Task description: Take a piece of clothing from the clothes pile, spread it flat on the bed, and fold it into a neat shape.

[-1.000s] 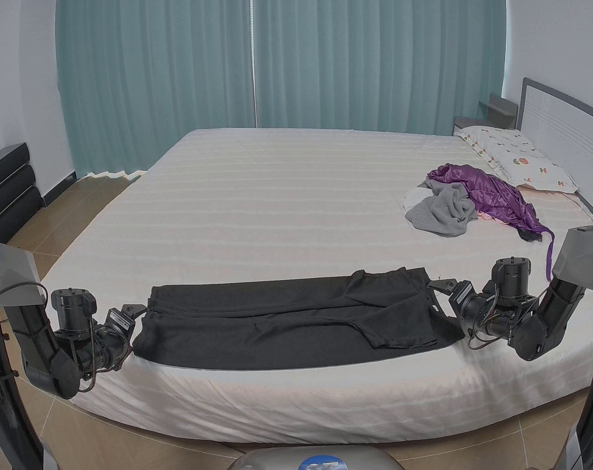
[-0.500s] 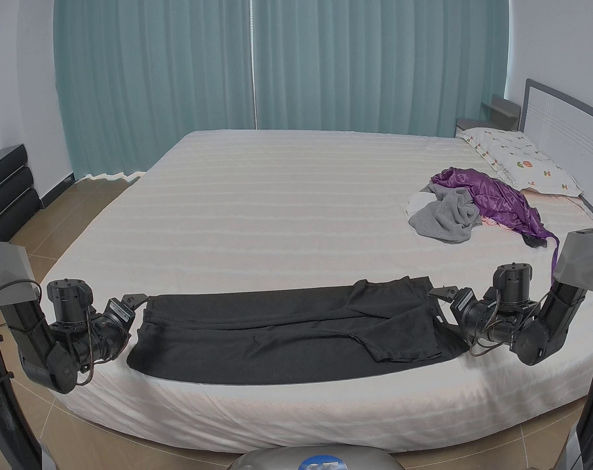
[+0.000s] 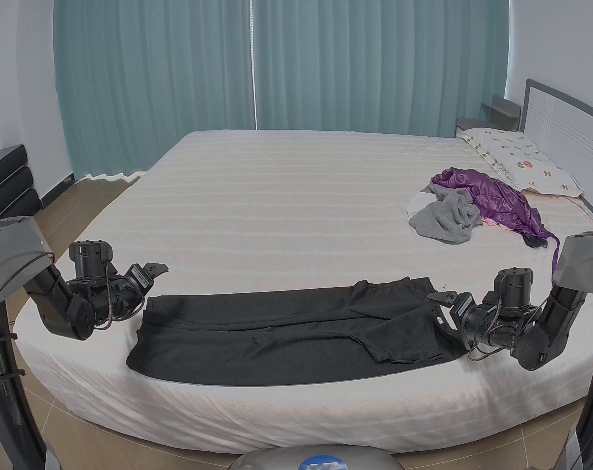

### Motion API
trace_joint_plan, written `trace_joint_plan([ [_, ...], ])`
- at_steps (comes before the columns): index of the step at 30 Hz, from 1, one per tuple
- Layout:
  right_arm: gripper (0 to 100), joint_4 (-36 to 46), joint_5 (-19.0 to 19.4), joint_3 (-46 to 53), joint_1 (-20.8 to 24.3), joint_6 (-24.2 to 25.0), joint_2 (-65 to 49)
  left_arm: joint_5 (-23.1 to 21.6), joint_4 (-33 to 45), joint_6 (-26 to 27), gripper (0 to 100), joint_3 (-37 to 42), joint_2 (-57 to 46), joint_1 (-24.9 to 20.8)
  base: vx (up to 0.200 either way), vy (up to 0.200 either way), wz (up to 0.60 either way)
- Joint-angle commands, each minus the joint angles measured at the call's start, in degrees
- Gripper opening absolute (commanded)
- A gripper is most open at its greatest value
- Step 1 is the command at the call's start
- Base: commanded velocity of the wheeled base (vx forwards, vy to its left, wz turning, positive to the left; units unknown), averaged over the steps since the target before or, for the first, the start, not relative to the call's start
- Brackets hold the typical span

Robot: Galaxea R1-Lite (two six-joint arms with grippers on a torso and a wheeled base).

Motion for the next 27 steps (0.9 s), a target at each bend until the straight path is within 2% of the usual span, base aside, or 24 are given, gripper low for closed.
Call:
trace_joint_plan([
  [1, 100, -0.28, 1.72, 0.55, 0.24, 0.06, 0.84, -1.55, 6.24, 5.27, 100, -9.09, 7.56, 0.19, 0.0, 0.0, 0.0],
  [8, 100, -0.46, 1.81, 0.46, 0.33, 0.06, 1.63, -0.94, 9.5, 9.66, 100, -9.71, 7.39, 0.28, 0.0, 0.0, 0.0],
  [13, 100, -0.46, 1.72, 0.64, 0.33, 0.06, 1.72, -0.85, 9.32, 9.57, 100, -10.5, 7.91, 0.28, 0.0, 0.0, 0.0],
  [17, 100, -0.46, 1.72, 0.64, 0.33, 0.06, 1.81, 1.0, 9.5, 9.66, 100, -12.26, 9.06, 0.8, 0.0, 0.0, 0.0],
  [27, 100, -1.07, 1.72, 0.55, 0.33, -0.02, 2.86, 1.0, 9.5, 9.4, 100, -12.52, 9.67, 1.42, 0.0, 0.0, 0.0],
])
